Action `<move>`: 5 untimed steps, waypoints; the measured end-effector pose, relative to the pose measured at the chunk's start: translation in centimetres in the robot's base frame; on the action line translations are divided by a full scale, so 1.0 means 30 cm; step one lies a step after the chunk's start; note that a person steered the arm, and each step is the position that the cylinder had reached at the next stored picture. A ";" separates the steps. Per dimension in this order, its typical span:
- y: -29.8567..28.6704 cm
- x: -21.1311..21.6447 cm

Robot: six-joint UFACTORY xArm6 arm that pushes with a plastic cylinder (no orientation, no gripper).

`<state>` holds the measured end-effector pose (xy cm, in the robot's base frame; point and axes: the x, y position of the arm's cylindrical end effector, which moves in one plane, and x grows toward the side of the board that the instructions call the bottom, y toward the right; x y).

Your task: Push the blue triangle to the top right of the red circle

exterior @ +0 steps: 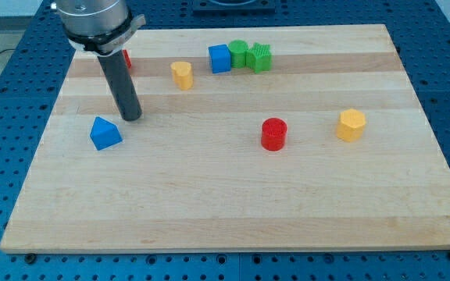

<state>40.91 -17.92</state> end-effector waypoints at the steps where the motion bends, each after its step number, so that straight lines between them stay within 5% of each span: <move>1: -0.201 0.007; 2: -0.289 0.167; 3: -0.143 0.203; 5: 0.241 -0.018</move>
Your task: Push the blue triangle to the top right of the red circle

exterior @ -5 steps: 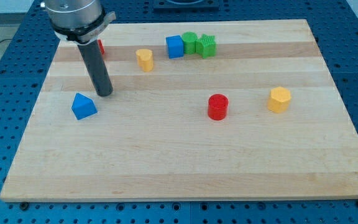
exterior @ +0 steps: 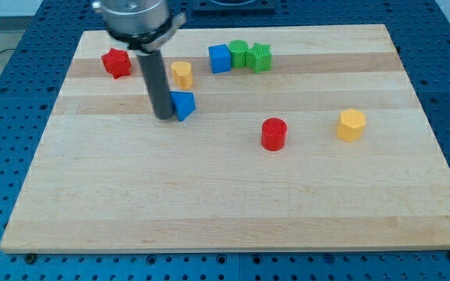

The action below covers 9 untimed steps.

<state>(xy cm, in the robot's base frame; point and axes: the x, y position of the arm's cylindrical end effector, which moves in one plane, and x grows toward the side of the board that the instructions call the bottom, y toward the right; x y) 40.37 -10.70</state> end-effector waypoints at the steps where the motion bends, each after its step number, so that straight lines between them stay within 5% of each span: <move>1: -0.099 0.099; 3: -0.027 -0.013; 6: 0.519 -0.099; 8: 0.430 -0.017; 9: 0.592 -0.038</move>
<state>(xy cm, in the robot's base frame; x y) 39.24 7.05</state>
